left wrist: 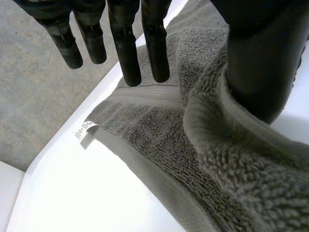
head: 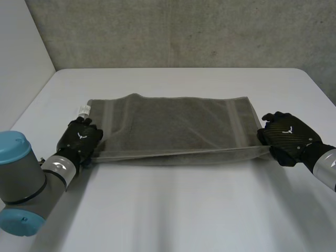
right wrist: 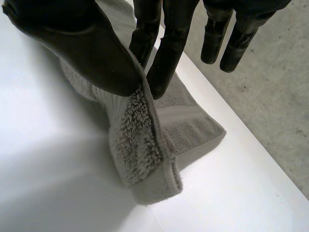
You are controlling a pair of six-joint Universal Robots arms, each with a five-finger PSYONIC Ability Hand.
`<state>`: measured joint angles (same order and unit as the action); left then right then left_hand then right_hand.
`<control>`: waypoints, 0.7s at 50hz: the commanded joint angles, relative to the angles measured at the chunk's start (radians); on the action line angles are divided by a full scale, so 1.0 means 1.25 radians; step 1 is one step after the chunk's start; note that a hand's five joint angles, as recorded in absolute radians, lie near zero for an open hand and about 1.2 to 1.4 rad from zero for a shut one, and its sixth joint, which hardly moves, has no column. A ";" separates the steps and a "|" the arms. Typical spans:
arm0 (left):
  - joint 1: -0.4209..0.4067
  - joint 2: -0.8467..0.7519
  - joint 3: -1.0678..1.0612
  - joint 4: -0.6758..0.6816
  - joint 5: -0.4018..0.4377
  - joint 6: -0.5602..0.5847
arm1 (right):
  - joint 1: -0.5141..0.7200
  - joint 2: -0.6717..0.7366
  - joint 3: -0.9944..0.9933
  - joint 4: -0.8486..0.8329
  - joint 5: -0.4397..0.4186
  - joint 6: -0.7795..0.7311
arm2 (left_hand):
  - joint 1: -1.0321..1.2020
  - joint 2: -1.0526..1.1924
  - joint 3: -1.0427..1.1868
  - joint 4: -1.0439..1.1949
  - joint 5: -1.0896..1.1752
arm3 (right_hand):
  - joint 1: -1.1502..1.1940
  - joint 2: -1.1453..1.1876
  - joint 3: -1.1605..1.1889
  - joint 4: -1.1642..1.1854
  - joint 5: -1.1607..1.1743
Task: Fold the towel.
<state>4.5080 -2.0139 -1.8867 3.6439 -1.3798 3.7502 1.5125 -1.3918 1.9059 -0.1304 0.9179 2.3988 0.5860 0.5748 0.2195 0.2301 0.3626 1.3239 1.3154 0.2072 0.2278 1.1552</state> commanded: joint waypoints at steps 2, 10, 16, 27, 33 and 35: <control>0.000 0.023 -0.022 -0.001 -0.002 0.000 | -0.028 -0.006 -0.009 0.024 0.000 0.000 | -0.040 -0.031 -0.036 -0.044 -0.001 | 0.058 0.065 -0.026 -0.043 0.053; 0.004 0.053 -0.038 -0.010 -0.017 0.000 | -0.058 -0.007 -0.035 0.091 0.000 0.000 | -0.019 -0.010 -0.036 -0.044 0.021 | 0.058 0.065 -0.026 -0.043 0.053; 0.003 0.086 -0.064 -0.014 -0.017 0.000 | -0.068 -0.008 -0.036 0.104 0.001 0.000 | 0.243 0.252 -0.036 -0.044 0.282 | 0.058 0.065 -0.026 -0.043 0.053; 0.013 0.244 -0.081 -0.121 -0.004 -0.002 | -0.072 -0.060 -0.066 0.213 -0.007 -0.011 | 0.648 0.657 -0.036 -0.044 0.687 | 0.058 0.065 -0.026 -0.043 0.053; 0.030 0.372 -0.085 -0.185 0.013 -0.028 | -0.085 -0.150 -0.100 0.302 -0.018 -0.010 | 0.648 0.657 -0.036 -0.044 0.687 | 0.058 0.065 -0.026 -0.043 0.053; 0.049 0.452 -0.076 -0.229 0.036 -0.069 | -0.094 -0.177 -0.108 0.319 -0.019 -0.011 | 0.648 0.657 -0.036 -0.044 0.687 | 0.058 0.065 -0.026 -0.043 0.053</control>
<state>4.5319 -1.6462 -1.9914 3.4617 -1.3768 3.7344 1.4188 -1.5015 1.8092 0.1745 0.9050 2.3858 1.3055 1.3157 0.2196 0.2302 1.1470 1.3239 1.3156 0.2072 0.2278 1.1555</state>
